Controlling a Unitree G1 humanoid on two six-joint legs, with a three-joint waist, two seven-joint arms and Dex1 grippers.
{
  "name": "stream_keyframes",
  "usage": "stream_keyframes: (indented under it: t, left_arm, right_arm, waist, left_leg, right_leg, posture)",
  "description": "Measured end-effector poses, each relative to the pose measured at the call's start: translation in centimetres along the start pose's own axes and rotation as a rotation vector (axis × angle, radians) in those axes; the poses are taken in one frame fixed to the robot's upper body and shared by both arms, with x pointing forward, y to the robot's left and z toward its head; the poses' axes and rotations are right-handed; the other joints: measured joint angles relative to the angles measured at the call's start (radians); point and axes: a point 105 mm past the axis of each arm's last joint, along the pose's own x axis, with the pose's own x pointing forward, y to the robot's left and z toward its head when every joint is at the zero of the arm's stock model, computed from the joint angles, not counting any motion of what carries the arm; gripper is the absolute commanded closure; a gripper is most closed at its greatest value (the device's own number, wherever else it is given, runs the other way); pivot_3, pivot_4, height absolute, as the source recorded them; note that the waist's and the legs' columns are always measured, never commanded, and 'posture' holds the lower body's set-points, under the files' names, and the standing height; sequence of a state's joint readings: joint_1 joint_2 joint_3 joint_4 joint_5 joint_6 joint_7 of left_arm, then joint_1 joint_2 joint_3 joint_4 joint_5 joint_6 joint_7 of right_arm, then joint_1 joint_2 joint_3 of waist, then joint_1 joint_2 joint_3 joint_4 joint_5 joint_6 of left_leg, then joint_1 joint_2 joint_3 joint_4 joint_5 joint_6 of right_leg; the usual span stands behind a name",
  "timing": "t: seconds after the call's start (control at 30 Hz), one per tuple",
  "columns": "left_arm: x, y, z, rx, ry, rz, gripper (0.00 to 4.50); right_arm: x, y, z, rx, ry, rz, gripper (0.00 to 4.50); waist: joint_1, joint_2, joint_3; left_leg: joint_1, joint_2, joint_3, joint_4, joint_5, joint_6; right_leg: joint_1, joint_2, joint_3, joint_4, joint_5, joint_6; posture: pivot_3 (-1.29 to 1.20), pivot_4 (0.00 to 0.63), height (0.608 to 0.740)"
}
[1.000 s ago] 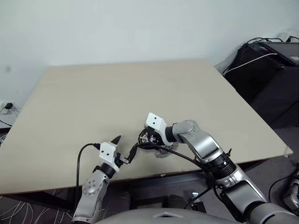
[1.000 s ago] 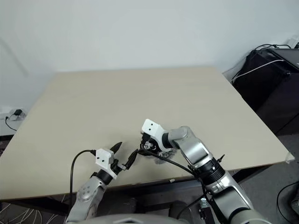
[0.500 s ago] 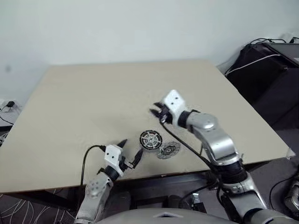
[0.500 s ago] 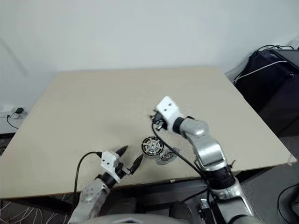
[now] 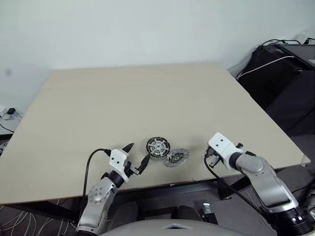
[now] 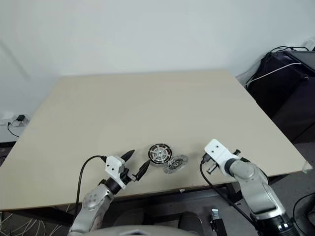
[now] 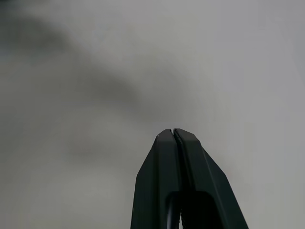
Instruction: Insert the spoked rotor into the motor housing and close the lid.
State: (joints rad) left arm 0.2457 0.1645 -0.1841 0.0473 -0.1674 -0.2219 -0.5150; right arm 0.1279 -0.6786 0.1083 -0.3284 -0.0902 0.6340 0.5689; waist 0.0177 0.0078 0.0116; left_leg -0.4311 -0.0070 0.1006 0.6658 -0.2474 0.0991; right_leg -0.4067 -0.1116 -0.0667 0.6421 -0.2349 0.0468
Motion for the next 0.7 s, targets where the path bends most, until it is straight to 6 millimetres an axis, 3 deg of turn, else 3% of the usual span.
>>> stream_keyframes:
  t: [0.13, 0.27, 0.43, 0.57, 0.7]
  left_arm:
    - [-0.7, 0.5, 0.1, 0.036, -0.002, -0.005, 0.00]
    - [-1.4, 0.5, -0.2, 0.050, 0.012, -0.017, 0.88]
    - [-2.6, 0.5, -1.2, 0.063, 0.063, -0.032, 2.62]
    - [-2.8, 0.5, -1.3, 0.065, 0.067, -0.033, 3.88]
    - [-2.9, 0.6, -1.3, 0.072, 0.066, -0.026, 3.88]
  right_arm:
    - [-0.6, 3.0, 0.0, 0.081, -0.092, 0.172, 4.44]
    - [-0.9, 5.0, 2.1, 0.169, -0.231, 0.269, 4.50]
    - [-1.0, 6.3, 4.7, 0.283, -0.370, 0.323, 4.50]
    - [-1.0, 6.7, 5.0, 0.287, -0.379, 0.356, 4.50]
    - [-1.1, 8.3, 4.9, 0.291, -0.349, 0.458, 4.50]
  waist:
    - [0.000, -0.002, 0.002]
    - [-0.001, -0.003, 0.002]
    - [0.000, -0.003, 0.003]
    - [0.003, -0.003, 0.003]
    - [0.003, -0.003, 0.003]
  left_leg:
    - [0.000, 0.000, 0.000, 0.000, 0.000, 0.000]
    - [0.001, 0.000, 0.000, 0.000, 0.000, 0.000]
    - [0.000, 0.000, 0.000, 0.000, 0.000, 0.000]
    - [0.000, 0.000, 0.000, 0.000, 0.000, 0.000]
    - [0.000, 0.000, 0.000, -0.001, 0.000, 0.000]
  right_leg:
    - [0.000, 0.000, 0.000, 0.000, -0.001, 0.002]
    - [0.001, -0.001, 0.000, 0.000, -0.001, 0.005]
    - [0.001, -0.002, 0.001, 0.000, -0.002, 0.006]
    - [0.000, -0.003, 0.001, -0.001, 0.000, 0.004]
    - [0.000, -0.003, 0.001, -0.001, 0.001, 0.002]
  posture:
    - [0.00, 0.000, 0.740]
    - [0.00, 0.000, 0.740]
    - [0.00, 0.000, 0.740]
    - [0.00, 0.000, 0.740]
    - [0.00, 0.000, 0.740]
